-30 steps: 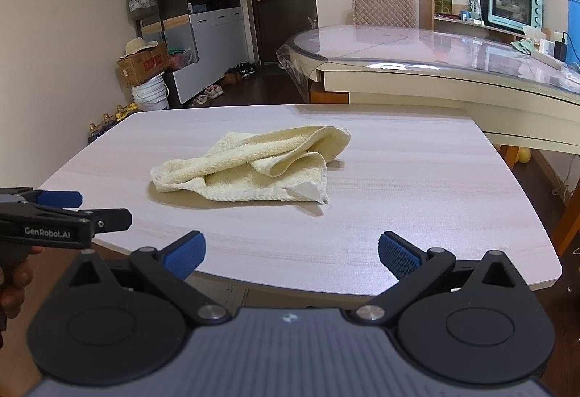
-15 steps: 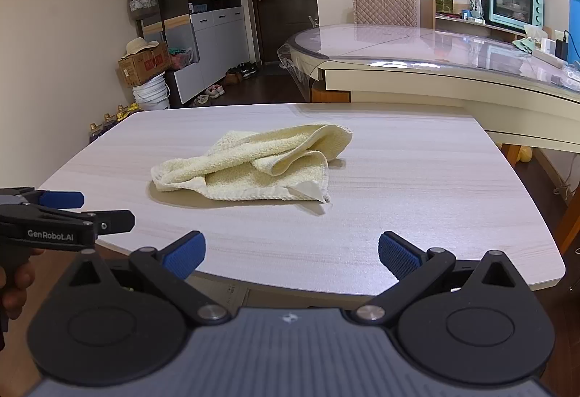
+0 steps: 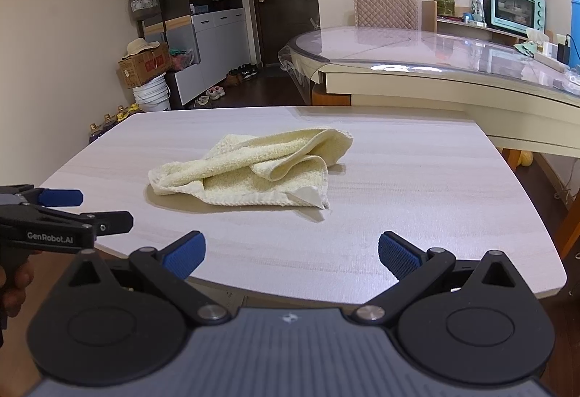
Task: Fold towel
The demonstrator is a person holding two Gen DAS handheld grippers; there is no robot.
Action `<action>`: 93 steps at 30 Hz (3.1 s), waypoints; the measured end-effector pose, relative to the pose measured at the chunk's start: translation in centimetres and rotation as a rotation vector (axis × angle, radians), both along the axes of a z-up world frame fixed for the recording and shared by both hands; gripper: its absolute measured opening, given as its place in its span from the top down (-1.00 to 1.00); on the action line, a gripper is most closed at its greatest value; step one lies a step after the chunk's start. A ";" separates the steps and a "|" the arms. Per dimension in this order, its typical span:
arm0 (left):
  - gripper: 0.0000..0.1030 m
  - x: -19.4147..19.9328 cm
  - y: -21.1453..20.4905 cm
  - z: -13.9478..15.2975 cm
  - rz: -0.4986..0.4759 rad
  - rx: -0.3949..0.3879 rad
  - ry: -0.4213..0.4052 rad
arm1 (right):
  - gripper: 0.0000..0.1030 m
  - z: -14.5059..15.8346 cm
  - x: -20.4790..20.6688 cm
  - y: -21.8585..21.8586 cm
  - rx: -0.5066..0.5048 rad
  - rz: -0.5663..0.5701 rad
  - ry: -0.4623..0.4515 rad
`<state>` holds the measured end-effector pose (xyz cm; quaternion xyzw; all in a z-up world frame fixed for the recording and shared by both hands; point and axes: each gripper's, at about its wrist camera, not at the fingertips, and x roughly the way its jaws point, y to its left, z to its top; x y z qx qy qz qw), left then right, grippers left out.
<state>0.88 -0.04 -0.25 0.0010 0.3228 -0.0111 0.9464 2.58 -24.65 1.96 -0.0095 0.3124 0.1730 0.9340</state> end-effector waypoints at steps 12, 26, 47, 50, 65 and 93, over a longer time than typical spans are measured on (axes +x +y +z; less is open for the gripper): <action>-1.00 3.0 0.9 0.0 -0.054 0.035 -0.010 | -0.58 -1.3 5.3 0.9 -0.009 0.014 -0.001; -1.00 8.4 2.2 -0.5 -0.120 0.053 -0.026 | 0.13 -4.5 11.9 2.3 -0.078 0.061 0.058; -1.00 13.1 1.7 1.1 -0.460 0.036 -0.066 | 0.91 -2.8 10.4 0.8 -0.021 0.104 0.046; -1.00 14.3 -0.4 2.0 -0.613 0.052 -0.071 | 0.92 -1.9 8.4 -0.4 -0.003 0.095 0.046; -0.04 15.9 -12.7 0.6 -1.141 0.187 0.018 | 0.91 -2.5 5.6 -2.4 0.035 0.046 0.080; 0.92 24.3 2.8 1.6 -0.434 0.128 -0.003 | 0.92 -2.7 6.8 -6.0 0.100 -0.034 0.073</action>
